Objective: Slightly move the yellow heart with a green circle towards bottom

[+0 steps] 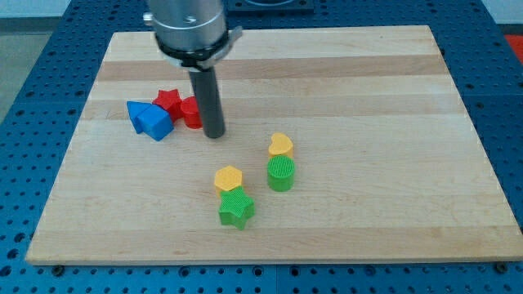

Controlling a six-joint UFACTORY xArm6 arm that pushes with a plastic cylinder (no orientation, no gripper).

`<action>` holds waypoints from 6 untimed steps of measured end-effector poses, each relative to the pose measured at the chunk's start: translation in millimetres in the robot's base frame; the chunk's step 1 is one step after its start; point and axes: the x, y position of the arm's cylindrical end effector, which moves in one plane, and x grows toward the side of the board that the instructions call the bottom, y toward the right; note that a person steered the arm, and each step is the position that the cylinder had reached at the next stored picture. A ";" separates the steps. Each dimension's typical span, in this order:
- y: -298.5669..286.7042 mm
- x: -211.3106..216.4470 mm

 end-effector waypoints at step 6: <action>89.9 48.1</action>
